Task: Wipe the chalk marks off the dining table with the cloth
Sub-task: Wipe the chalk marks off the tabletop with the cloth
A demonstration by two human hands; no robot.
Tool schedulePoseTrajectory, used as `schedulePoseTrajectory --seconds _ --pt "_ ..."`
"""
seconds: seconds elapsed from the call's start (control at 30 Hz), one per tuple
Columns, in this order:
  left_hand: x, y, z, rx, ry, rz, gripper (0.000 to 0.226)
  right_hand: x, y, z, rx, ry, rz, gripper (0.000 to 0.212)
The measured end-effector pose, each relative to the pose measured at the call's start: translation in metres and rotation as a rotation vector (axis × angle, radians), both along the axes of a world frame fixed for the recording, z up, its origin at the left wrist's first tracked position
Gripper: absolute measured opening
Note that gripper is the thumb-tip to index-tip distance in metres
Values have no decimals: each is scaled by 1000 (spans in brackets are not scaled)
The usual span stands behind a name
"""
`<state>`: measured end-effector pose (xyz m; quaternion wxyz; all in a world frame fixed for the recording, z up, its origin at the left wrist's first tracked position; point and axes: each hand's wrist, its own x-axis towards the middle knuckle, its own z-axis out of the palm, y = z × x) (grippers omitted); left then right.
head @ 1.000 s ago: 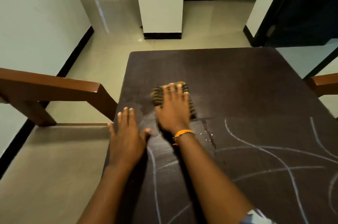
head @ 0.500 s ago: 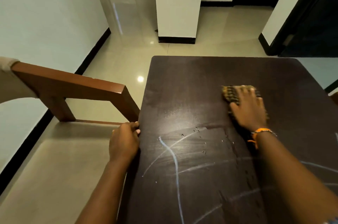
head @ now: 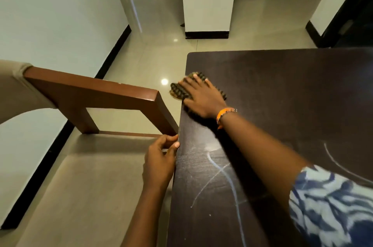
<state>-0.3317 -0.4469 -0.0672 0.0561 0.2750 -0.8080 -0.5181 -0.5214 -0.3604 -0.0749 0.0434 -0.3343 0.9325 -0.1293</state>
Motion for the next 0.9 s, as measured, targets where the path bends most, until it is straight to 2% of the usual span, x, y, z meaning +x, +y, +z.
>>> schedulePoseTrajectory --seconds 0.1,0.27,0.37,0.5,0.67,0.8,0.9 --pt "0 1 -1 104 26 18 20 -28 -3 6 37 -49 -31 59" --pt "2 -2 3 126 1 10 19 -14 -5 10 37 -61 -27 59" --pt "2 2 8 179 -12 38 15 24 3 11 42 -32 28 59" --pt "24 8 14 277 -108 132 27 109 17 13 -14 -17 133 63" --pt "72 25 22 241 -184 242 28 191 32 11 -40 -61 176 65" --pt "87 38 34 163 -150 144 32 180 52 16 -35 -56 121 68" --pt "93 37 34 140 -144 65 36 157 97 17 -71 -39 -72 68"
